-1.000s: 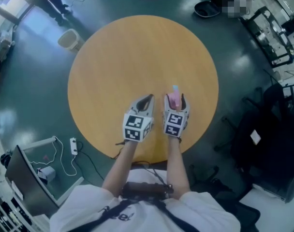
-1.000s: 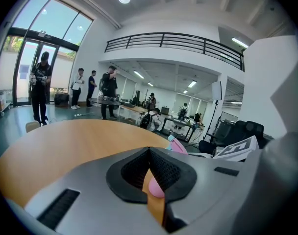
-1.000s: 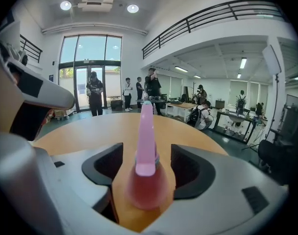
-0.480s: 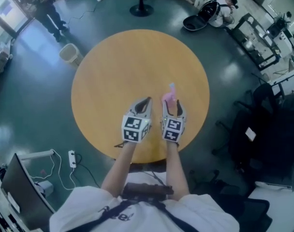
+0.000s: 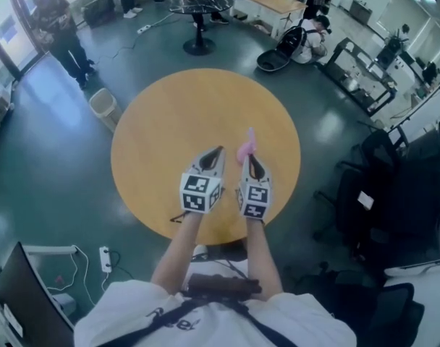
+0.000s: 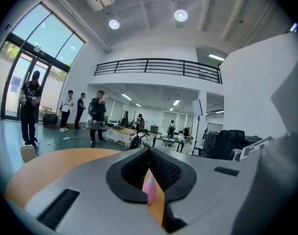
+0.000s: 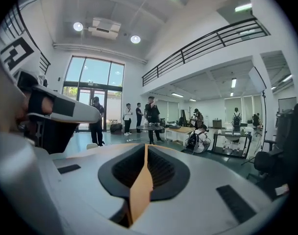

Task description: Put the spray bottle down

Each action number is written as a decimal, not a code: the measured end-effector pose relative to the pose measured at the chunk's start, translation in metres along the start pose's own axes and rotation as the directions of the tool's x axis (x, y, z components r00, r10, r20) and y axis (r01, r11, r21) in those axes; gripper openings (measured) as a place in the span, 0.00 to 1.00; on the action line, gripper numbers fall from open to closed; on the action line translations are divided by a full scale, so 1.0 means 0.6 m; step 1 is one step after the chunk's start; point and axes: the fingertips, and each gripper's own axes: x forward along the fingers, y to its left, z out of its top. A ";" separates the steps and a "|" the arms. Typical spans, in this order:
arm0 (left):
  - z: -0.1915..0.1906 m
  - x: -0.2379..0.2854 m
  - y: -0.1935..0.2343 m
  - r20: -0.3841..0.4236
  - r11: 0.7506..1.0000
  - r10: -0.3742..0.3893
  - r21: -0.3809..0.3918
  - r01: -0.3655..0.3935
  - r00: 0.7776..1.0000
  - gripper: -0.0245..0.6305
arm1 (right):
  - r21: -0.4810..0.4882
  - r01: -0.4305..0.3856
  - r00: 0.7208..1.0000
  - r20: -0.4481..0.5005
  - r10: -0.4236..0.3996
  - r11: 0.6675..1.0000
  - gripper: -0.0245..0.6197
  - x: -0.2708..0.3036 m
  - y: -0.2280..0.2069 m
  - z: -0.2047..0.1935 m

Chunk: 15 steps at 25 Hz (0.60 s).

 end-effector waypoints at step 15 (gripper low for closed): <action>0.063 -0.134 -0.019 0.107 0.997 -0.051 0.062 0.045 0.993 0.05 | 0.016 -0.029 0.985 0.168 0.026 0.999 0.06 -0.130 0.093 0.141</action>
